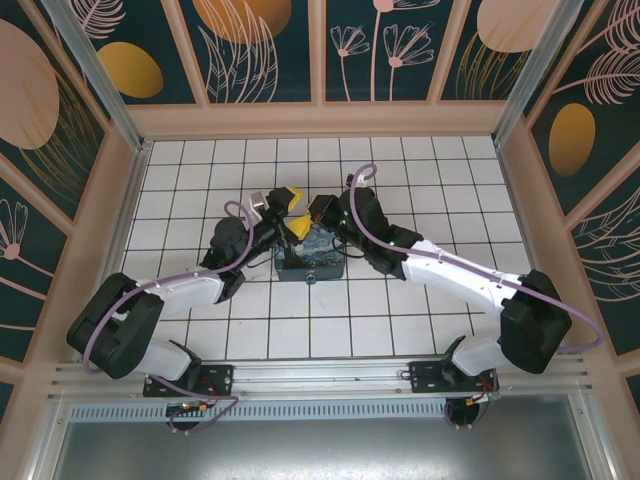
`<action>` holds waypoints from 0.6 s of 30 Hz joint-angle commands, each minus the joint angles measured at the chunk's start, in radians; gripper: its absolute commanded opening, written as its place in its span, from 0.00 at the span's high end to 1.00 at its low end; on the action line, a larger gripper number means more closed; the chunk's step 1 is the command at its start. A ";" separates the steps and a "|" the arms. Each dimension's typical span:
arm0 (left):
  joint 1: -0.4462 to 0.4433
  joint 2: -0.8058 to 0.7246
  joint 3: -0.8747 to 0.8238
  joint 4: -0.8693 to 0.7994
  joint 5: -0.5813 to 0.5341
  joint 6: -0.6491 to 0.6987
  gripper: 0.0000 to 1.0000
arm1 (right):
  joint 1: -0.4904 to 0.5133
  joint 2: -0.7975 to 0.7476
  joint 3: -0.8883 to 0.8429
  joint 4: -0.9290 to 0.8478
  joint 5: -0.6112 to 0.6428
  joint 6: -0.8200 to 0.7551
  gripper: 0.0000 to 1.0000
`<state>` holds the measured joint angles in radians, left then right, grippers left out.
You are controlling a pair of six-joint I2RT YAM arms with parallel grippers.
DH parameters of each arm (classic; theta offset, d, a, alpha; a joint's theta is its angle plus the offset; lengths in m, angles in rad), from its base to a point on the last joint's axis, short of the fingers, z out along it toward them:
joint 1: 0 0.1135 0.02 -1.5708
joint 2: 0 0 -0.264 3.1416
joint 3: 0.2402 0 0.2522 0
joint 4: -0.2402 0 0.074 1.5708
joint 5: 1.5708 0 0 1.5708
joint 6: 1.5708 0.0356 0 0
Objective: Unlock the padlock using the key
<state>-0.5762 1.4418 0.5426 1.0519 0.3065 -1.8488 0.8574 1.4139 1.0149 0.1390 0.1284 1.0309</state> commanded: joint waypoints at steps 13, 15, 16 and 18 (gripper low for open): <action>-0.006 0.011 -0.018 0.070 -0.025 -0.020 0.31 | 0.025 0.003 0.011 0.054 0.007 0.022 1.00; -0.006 0.008 -0.021 0.063 -0.030 -0.019 0.33 | 0.025 -0.005 0.001 0.051 0.016 0.023 1.00; -0.005 0.005 -0.024 0.060 -0.032 -0.017 0.34 | 0.025 -0.007 -0.002 0.051 0.020 0.024 1.00; -0.007 0.003 -0.028 0.060 -0.037 -0.017 0.35 | 0.025 -0.010 -0.007 0.047 0.025 0.023 1.00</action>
<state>-0.5762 1.4521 0.5278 1.0733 0.2890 -1.8679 0.8768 1.4235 1.0218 0.1543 0.1310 1.0389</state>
